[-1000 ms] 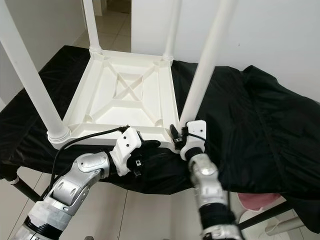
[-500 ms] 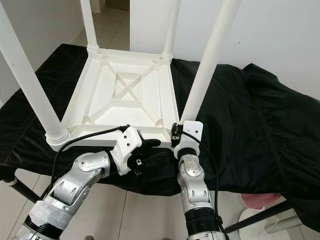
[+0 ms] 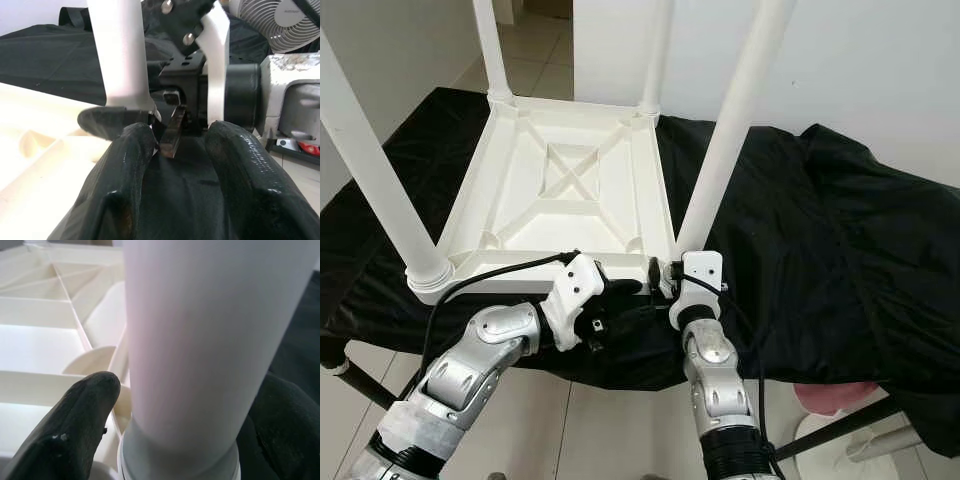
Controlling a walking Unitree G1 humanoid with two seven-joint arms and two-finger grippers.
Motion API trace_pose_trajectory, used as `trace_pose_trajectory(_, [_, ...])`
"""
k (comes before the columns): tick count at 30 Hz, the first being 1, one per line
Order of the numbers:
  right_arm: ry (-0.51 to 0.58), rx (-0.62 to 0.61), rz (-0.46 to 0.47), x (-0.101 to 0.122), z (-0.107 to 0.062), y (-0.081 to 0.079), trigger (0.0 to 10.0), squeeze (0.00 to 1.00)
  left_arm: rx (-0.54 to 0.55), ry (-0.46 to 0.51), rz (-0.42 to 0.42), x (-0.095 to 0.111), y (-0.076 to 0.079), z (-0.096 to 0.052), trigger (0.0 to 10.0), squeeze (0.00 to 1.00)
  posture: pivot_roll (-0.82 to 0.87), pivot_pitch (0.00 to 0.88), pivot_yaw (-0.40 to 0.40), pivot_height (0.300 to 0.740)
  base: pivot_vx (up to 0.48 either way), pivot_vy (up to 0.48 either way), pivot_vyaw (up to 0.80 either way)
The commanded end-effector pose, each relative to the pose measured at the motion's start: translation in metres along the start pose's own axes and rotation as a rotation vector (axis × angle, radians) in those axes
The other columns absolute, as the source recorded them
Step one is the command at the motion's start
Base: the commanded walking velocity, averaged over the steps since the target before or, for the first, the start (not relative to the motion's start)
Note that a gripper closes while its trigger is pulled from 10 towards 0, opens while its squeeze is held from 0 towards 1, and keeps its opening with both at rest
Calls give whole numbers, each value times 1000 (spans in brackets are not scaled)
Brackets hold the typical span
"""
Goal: Building children table
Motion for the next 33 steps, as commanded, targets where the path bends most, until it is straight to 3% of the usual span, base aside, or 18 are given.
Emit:
trace_pose_trajectory(1, [-1,61,4,2,-3,7,10000,0,4,-3,4,0,1,2,10000,0,-15,0,-93,740,0,0,0])
trace_pose_trajectory(6, [-9,131,4,6,-4,18,10000,0,-7,-9,14,-2,0,0,10000,0,-16,0,-92,740,0,0,0])
trace_pose_trajectory(17, [-15,266,35,6,-7,7,10000,0,-24,-10,38,-4,0,-10,10000,0,-5,0,-96,740,0,0,0])
trace_pose_trajectory(25, [-33,342,13,9,-5,14,10000,0,57,-25,-9,-4,-8,-14,10000,0,-13,0,-81,740,0,0,0])
trace_pose_trajectory(33, [-149,512,-51,5,6,19,10000,0,-53,-15,-76,2,1,-9,10000,0,-9,0,-71,740,0,0,0])
Point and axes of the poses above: a point about 5 cm out from each wrist's last joint towards the gripper, its own z axis pointing out of the wrist towards the gripper, its own x axis along the axis of the wrist's last joint, y = z × x, the point moved 3 cm from there along z, pointing out of the wrist towards the gripper, and after that the axes turned 14 degrees about z, right-handed, at the moved point
